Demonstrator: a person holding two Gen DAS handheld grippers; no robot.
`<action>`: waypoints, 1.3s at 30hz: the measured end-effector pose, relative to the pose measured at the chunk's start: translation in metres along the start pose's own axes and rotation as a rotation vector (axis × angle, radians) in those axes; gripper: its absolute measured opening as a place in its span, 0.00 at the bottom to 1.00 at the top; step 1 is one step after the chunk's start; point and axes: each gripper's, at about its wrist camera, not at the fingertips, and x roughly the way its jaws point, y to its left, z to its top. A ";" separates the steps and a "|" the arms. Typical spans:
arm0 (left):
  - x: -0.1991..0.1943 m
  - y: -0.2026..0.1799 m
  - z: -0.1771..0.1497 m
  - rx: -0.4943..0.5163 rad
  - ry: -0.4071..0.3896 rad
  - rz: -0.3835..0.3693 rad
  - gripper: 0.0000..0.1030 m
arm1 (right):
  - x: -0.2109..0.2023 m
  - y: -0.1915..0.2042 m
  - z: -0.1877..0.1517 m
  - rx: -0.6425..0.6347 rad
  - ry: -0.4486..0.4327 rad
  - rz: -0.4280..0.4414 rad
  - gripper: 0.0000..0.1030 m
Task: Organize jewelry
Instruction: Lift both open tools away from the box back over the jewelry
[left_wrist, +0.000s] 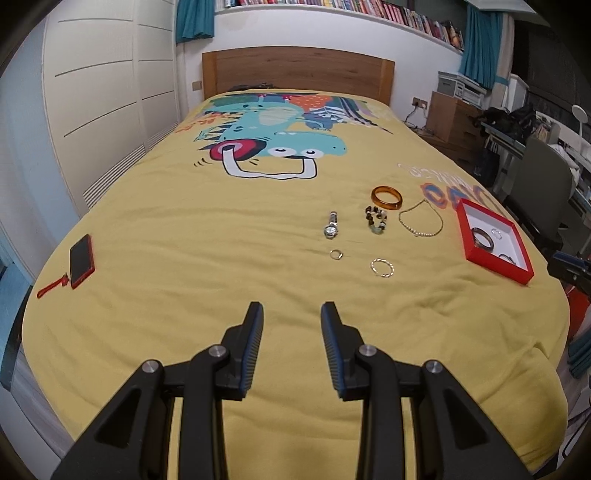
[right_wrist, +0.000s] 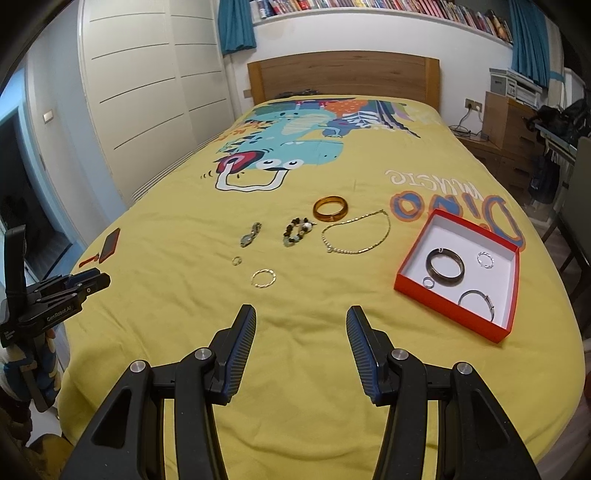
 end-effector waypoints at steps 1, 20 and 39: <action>-0.001 0.002 -0.002 -0.007 0.002 -0.003 0.30 | -0.001 0.003 -0.001 -0.007 0.002 0.000 0.49; 0.027 -0.025 -0.017 0.017 0.084 -0.050 0.30 | 0.034 -0.012 -0.015 0.034 0.051 0.043 0.42; 0.114 -0.070 0.000 0.067 0.187 -0.136 0.30 | 0.107 -0.051 -0.013 0.066 0.154 0.073 0.38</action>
